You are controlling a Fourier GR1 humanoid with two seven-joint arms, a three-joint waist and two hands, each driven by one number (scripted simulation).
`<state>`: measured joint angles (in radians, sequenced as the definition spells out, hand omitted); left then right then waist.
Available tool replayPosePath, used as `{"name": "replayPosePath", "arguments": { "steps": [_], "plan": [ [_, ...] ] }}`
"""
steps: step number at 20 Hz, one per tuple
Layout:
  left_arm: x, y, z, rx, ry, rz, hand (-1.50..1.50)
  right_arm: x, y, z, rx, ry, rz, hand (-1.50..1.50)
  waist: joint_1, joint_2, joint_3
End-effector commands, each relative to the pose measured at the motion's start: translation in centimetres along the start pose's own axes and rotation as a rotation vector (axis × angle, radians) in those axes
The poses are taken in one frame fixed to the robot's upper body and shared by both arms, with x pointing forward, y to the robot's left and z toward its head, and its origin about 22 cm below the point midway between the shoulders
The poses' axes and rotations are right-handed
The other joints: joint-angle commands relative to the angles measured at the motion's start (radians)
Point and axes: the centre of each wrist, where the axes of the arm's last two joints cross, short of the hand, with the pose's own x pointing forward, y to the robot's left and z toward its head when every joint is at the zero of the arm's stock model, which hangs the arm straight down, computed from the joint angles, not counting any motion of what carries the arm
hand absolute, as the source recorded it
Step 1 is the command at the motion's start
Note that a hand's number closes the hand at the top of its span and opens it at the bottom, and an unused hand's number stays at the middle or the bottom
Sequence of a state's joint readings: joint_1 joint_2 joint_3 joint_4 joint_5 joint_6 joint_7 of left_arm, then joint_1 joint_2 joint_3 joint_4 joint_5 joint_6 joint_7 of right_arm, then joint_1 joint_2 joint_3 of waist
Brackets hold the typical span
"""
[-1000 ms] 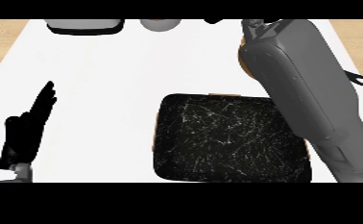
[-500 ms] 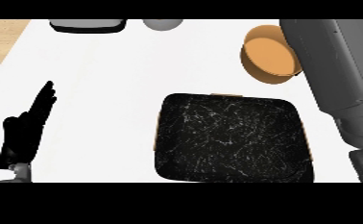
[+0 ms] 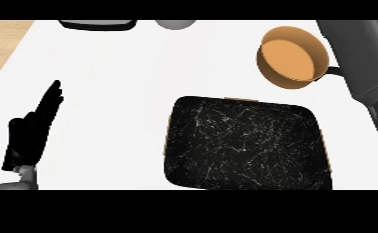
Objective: Pick the cupcake from the tray and place it in the pot
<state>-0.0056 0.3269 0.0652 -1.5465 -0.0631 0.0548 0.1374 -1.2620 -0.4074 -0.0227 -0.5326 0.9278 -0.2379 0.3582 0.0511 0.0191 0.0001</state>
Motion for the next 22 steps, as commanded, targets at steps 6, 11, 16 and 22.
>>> {"name": "replayPosePath", "arguments": {
  "steps": [6,11,16,22],
  "plan": [
    [0.4,-1.9,-0.8,-0.014,-0.012,0.001,0.0,-3.4,3.6,0.0,0.096,0.088,-0.123,-1.5,0.021,0.013,0.001],
    [0.5,-0.8,-1.0,-0.029,-0.031,-0.001,0.0,-4.9,2.1,-0.9,0.104,0.08,-0.238,-1.5,0.034,0.018,0.002],
    [1.2,-0.9,-1.1,-0.033,-0.007,-0.002,0.0,-5.2,3.2,-0.4,0.045,0.036,-0.306,-1.5,0.028,0.013,0.002],
    [0.0,0.1,-0.9,-0.01,-0.018,0.0,0.0,-5.2,0.7,-1.3,-0.212,0.011,-0.654,-1.5,0.023,0.014,0.004]
  ]
}}
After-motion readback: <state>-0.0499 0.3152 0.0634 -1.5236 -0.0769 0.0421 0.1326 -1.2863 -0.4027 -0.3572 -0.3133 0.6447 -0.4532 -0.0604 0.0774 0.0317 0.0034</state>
